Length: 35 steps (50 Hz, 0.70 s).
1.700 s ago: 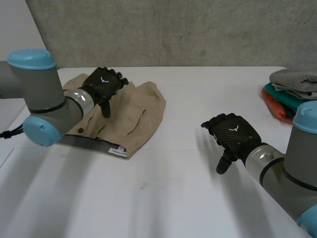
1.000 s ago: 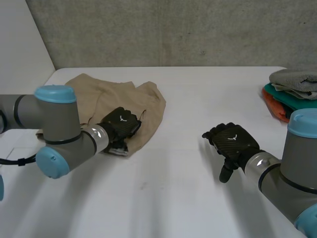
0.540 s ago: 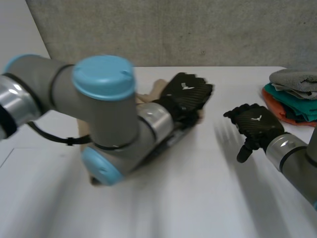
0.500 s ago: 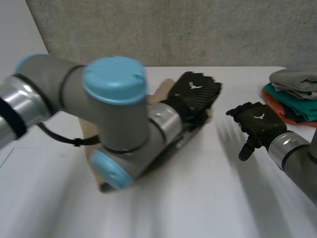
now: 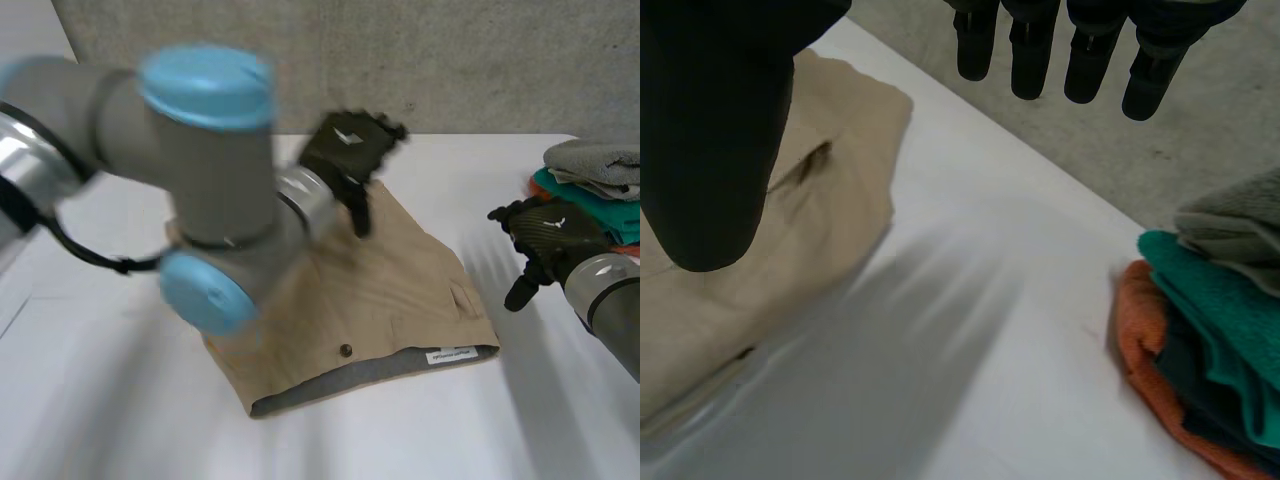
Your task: Fold the laundry.
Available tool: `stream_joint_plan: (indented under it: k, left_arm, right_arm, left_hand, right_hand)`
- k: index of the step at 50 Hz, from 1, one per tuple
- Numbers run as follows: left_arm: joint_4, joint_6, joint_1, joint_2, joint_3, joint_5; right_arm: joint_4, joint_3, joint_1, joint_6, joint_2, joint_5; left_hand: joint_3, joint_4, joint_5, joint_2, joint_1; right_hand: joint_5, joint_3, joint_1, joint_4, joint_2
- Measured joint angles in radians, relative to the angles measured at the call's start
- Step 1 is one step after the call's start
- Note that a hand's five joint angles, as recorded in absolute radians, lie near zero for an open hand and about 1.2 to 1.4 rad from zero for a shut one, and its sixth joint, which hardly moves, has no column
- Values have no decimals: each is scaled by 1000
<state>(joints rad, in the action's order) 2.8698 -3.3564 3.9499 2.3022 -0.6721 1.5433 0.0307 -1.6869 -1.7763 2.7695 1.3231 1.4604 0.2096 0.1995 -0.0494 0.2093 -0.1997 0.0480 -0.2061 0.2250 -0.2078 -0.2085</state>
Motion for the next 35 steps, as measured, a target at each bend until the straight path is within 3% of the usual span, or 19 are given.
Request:
stream_joint_plan:
  k: [4, 10, 16, 21, 23, 27, 29, 32, 33, 35]
  left_arm:
    - [30, -122, 143, -21, -10, -71]
    - [20, -312, 319, 94, 79, -211]
    - [-30, -482, 421, 286, 238, -291]
    - [-54, -592, 457, 422, 359, -294]
    - [-57, -620, 462, 458, 393, -289]
    - [-70, -667, 462, 523, 453, -274]
    - [-82, -675, 458, 537, 464, -269]
    - [-105, -680, 448, 546, 469, -263]
    - [-118, -681, 443, 545, 466, -258]
    - [-136, -681, 435, 536, 456, -247]
  right_arm:
    - [-64, -1, -32, 0, 0, 1]
    - [-124, -18, -79, 7, -23, 13]
    - [-64, -49, -120, 18, -78, 48]
    - [48, -77, -150, 16, -133, 98]
    - [91, -85, -158, 11, -150, 116]
    - [202, -93, -167, -16, -192, 148]
    - [238, -91, -165, -30, -207, 154]
    - [273, -81, -158, -48, -220, 157]
    - [286, -72, -151, -56, -225, 156]
    - [299, -56, -140, -65, -229, 152]
  left_hand:
    - [0, 0, 0, 0, 0]
    - [0, 0, 0, -1, 0]
    - [0, 0, 0, -1, 0]
    - [0, 0, 0, -1, 0]
    - [0, 0, 0, -1, 0]
    - [13, 13, -6, 11, -16]
    - [226, 239, -219, 227, -277]
    - [630, 646, -615, 656, -735]
    - [864, 881, -850, 883, -941]
    - [955, 975, -932, 967, -968]
  right_hand:
    - [0, 0, 0, 1, 0]
    - [0, 0, 0, 0, 0]
    - [0, 0, 0, 1, 0]
    - [11, -13, 10, -11, -12]
    - [96, -106, 98, -102, -112]
    - [566, -606, 591, -602, -615]
    - [841, -865, 844, -864, -876]
    - [931, -966, 874, -972, -963]
    - [937, -973, 874, -980, -963]
    - [938, -975, 874, -981, -963]
